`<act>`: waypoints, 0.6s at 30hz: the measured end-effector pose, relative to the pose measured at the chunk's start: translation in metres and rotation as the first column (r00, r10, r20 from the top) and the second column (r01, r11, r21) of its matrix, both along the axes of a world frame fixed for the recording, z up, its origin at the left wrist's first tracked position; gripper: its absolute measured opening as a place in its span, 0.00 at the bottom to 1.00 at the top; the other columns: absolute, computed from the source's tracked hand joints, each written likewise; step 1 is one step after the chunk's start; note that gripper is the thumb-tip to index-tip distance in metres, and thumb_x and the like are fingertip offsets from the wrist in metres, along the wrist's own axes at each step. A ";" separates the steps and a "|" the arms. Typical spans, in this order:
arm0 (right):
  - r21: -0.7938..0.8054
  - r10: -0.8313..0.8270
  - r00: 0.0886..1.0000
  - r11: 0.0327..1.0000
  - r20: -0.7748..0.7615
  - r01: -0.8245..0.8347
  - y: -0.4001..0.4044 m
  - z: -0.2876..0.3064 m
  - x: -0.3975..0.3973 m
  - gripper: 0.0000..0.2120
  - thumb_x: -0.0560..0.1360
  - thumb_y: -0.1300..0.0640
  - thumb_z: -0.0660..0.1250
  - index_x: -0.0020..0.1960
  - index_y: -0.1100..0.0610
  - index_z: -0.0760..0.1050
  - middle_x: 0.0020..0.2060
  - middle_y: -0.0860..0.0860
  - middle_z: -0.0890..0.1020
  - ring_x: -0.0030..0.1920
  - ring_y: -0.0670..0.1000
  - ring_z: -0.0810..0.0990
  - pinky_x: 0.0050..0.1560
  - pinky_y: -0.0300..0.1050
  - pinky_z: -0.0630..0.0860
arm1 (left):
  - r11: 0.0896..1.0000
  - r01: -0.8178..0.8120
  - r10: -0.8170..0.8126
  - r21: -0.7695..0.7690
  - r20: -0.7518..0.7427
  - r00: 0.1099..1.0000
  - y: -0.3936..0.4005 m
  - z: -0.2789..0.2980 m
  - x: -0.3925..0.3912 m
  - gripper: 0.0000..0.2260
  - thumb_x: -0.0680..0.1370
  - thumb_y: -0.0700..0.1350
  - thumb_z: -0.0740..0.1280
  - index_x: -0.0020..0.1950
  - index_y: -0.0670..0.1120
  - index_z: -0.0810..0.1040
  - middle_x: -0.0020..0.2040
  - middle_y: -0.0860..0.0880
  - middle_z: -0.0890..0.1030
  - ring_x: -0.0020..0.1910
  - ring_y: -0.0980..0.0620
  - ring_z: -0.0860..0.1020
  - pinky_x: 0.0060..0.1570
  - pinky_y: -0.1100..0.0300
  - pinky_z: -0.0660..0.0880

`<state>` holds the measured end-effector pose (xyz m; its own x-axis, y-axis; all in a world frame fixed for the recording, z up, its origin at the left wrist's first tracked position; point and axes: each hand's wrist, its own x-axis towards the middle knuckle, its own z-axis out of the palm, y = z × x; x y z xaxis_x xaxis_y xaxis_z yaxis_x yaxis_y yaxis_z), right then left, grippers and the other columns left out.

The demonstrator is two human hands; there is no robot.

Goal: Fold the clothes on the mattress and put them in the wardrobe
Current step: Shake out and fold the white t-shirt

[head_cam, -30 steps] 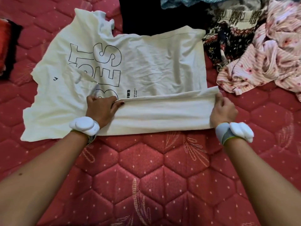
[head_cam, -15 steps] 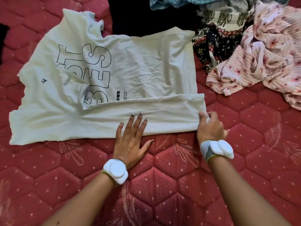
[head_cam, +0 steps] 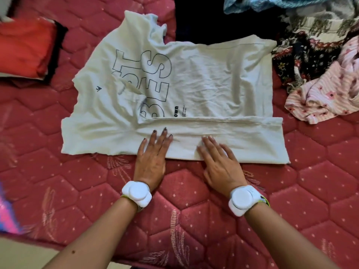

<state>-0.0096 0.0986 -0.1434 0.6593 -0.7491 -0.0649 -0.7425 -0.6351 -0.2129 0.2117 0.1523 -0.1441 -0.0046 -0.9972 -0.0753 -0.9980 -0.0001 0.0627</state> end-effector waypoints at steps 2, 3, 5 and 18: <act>-0.016 0.026 1.000 1.000 -0.013 -0.026 -0.002 -0.001 0.016 0.26 0.71 0.55 0.59 0.69 0.57 0.69 0.71 0.56 0.68 0.71 0.56 0.67 0.68 0.53 0.61 | 0.997 -0.074 0.074 -0.029 0.006 0.997 0.002 0.000 0.022 0.32 0.69 0.35 0.57 0.74 0.47 0.64 0.75 0.47 0.64 0.74 0.44 0.63 0.69 0.47 0.57; -0.025 0.051 0.999 0.998 -0.017 -0.051 -0.002 0.000 0.024 0.25 0.73 0.56 0.57 0.69 0.57 0.70 0.71 0.56 0.69 0.71 0.57 0.67 0.69 0.53 0.61 | 0.994 -0.106 0.106 -0.032 0.012 0.994 0.003 -0.001 0.033 0.33 0.68 0.34 0.57 0.74 0.47 0.64 0.75 0.47 0.64 0.74 0.43 0.63 0.69 0.47 0.57; -0.040 0.128 0.992 0.991 -0.014 -0.128 0.001 0.000 0.051 0.24 0.74 0.59 0.53 0.68 0.57 0.71 0.69 0.55 0.71 0.70 0.58 0.69 0.69 0.54 0.63 | 0.984 -0.178 0.179 -0.031 0.035 0.983 0.012 -0.001 0.064 0.33 0.69 0.34 0.56 0.74 0.48 0.64 0.76 0.48 0.63 0.74 0.43 0.63 0.68 0.47 0.58; 0.067 0.389 0.914 0.915 0.115 -0.397 -0.001 -0.004 0.154 0.23 0.75 0.56 0.53 0.68 0.56 0.72 0.67 0.51 0.75 0.68 0.58 0.72 0.70 0.53 0.63 | 0.961 -0.275 0.270 0.016 0.144 0.952 0.060 0.010 0.240 0.31 0.68 0.32 0.51 0.71 0.42 0.69 0.71 0.42 0.70 0.70 0.32 0.64 0.64 0.37 0.64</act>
<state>0.1442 0.0978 -0.1476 0.9056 -0.4223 -0.0386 -0.4094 -0.8469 -0.3393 0.4513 0.2123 -0.1345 0.2801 -0.9557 -0.0908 -0.9585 -0.2731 -0.0819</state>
